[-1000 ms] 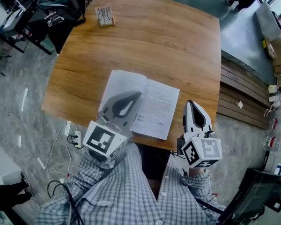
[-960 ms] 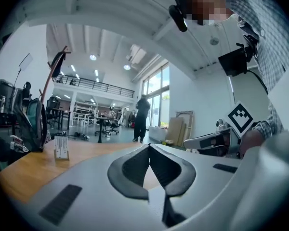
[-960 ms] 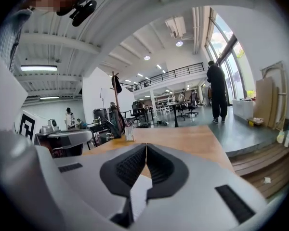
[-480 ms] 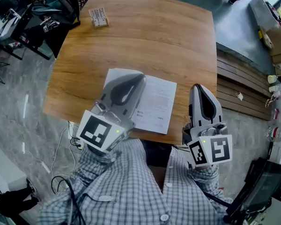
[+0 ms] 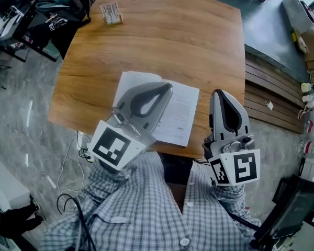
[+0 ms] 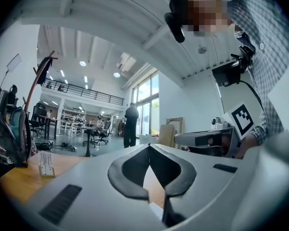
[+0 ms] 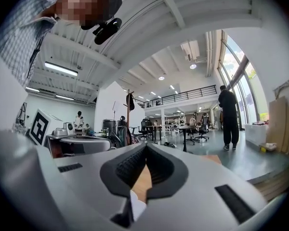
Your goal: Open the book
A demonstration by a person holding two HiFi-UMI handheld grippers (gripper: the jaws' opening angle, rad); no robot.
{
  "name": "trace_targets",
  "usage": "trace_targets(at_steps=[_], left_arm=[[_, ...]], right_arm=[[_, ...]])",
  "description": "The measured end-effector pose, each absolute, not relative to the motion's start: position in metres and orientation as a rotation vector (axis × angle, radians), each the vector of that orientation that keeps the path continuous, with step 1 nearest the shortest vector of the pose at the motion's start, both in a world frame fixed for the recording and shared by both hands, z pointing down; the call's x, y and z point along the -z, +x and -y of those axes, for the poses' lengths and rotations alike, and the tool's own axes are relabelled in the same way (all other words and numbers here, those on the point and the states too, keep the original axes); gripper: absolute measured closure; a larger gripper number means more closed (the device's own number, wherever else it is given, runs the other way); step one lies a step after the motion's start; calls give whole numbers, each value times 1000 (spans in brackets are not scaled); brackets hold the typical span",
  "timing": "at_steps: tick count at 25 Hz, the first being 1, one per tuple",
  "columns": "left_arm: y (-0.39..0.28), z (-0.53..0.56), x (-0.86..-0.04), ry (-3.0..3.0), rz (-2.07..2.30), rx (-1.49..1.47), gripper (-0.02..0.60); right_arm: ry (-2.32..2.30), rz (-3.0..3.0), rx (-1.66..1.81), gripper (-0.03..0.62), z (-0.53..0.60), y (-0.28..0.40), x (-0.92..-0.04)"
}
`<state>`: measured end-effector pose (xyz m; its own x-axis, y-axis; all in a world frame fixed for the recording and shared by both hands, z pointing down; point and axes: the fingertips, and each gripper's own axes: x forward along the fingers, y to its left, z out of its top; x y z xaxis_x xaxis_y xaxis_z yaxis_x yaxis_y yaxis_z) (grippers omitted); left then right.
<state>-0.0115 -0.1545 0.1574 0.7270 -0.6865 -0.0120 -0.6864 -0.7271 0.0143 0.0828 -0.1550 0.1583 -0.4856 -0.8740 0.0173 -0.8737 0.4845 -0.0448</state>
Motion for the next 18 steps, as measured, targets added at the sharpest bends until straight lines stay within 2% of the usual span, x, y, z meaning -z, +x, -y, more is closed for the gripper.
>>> trace_targets(at_steps=[18], left_arm=[[2,153,-163,2952,1076,-4,572]], right_arm=[[-1575,-2695,90,574,158,84,-160]])
